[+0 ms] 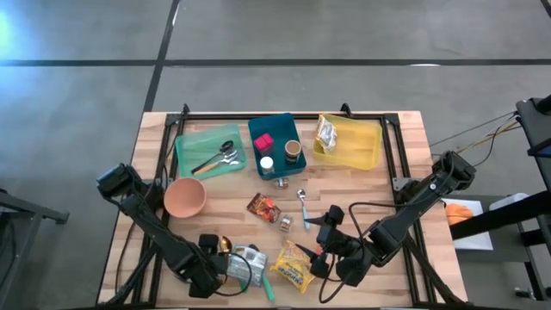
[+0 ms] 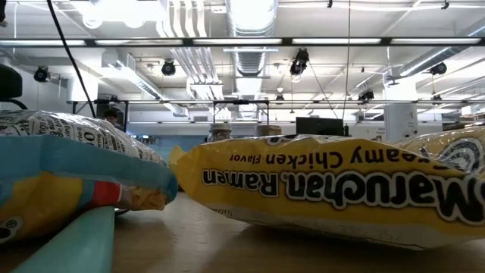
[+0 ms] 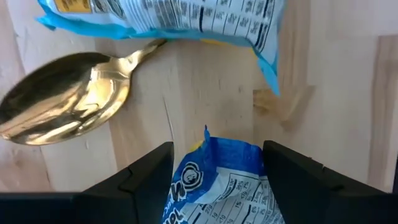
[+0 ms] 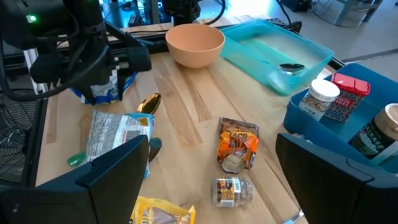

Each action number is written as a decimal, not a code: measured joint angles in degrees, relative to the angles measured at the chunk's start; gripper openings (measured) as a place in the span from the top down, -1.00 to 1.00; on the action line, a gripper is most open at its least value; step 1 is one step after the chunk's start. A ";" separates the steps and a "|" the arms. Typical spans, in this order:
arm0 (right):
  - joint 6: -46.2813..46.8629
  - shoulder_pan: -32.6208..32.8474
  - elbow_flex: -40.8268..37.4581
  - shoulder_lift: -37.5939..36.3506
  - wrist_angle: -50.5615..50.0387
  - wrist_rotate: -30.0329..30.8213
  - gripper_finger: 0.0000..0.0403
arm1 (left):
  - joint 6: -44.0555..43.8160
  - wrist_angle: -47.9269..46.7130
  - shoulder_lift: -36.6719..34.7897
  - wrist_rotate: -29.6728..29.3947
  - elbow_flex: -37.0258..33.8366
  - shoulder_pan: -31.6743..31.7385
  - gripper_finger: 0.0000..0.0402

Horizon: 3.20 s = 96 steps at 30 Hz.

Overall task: Pick & Place Food Item
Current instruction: Put the blue noodle pack into the yellow bin

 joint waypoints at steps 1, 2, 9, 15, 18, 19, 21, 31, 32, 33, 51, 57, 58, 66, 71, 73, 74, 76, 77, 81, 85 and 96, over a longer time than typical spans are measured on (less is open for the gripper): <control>-0.01 0.00 0.00 0.00 -0.01 0.00 -0.73 | 0.30 -0.27 0.02 0.25 0.00 0.00 -0.21; -0.01 0.00 0.00 0.00 -0.01 0.00 -0.73 | 0.66 -0.41 0.02 0.46 0.00 0.00 -0.18; -0.01 0.00 0.00 0.00 0.02 0.00 -0.73 | 2.57 -0.49 0.02 0.64 0.00 0.00 0.29; -0.01 0.00 0.00 0.00 0.01 0.00 -0.73 | 2.94 -0.51 0.02 0.64 0.00 0.00 0.87; -0.01 0.00 0.00 0.00 0.01 0.01 -0.73 | 2.94 -0.51 0.00 0.64 0.00 0.00 0.96; -0.01 0.00 0.00 0.00 0.02 0.01 -0.73 | 2.94 -0.51 0.00 0.64 0.00 0.00 0.97; -0.01 0.00 0.00 0.00 0.01 0.02 -0.73 | 2.94 -0.51 0.00 0.66 0.00 0.00 0.98; -0.01 0.00 -0.02 0.01 0.03 0.02 -0.73 | 2.31 -7.78 -3.28 -1.38 4.98 -0.19 0.99; 0.01 0.00 -0.02 0.00 0.03 0.02 -0.73 | 2.33 -8.28 -3.98 -2.39 5.72 -0.28 0.99; 0.03 0.00 -0.02 0.00 0.03 0.04 -0.73 | 2.42 -8.44 -4.67 -3.43 6.36 -0.30 1.00; -8.31 -0.46 -0.39 2.53 8.68 1.75 -0.73 | -12.63 -9.54 -16.82 -29.87 9.01 -0.22 1.00; -32.18 -0.66 2.51 8.20 26.33 2.15 -0.73 | -12.72 -8.62 -19.59 -42.03 9.16 0.50 1.00; -35.41 -0.55 3.68 9.47 27.88 2.88 -0.73 | -12.28 -8.36 -20.00 -44.69 9.16 0.53 1.00; -50.82 -0.46 16.43 21.74 29.57 20.71 -0.73 | 5.53 7.50 -22.50 -52.85 9.11 2.29 1.00; -60.00 -0.90 26.27 30.44 29.71 23.47 -0.73 | 15.22 15.19 -22.67 -52.82 9.11 3.99 1.00; -63.28 -0.95 30.37 33.41 29.72 26.57 -0.73 | 16.25 16.27 -22.67 -52.80 9.11 4.72 1.00; -64.66 -0.98 32.30 34.66 29.71 27.98 -0.73 | 16.30 16.34 -22.67 -52.81 9.11 5.18 1.00; -66.67 -0.99 36.21 37.08 29.75 30.03 -0.73 | 16.38 16.32 -22.67 -52.80 9.09 6.00 1.00; -67.50 -1.02 38.16 38.21 29.74 31.03 -0.73 | 16.38 16.31 -22.67 -52.81 9.06 6.36 1.00; -70.31 -1.01 43.72 41.14 29.65 31.99 -0.73 | 16.36 16.61 -22.67 -52.12 9.05 7.32 1.00; -70.30 -0.98 46.47 42.57 29.52 32.94 -0.73 | 16.36 17.15 -22.67 -50.97 9.05 7.77 1.00; -69.65 -2.05 46.13 42.13 29.58 33.39 -0.36 | 16.38 17.78 -22.67 -49.18 9.05 8.05 1.00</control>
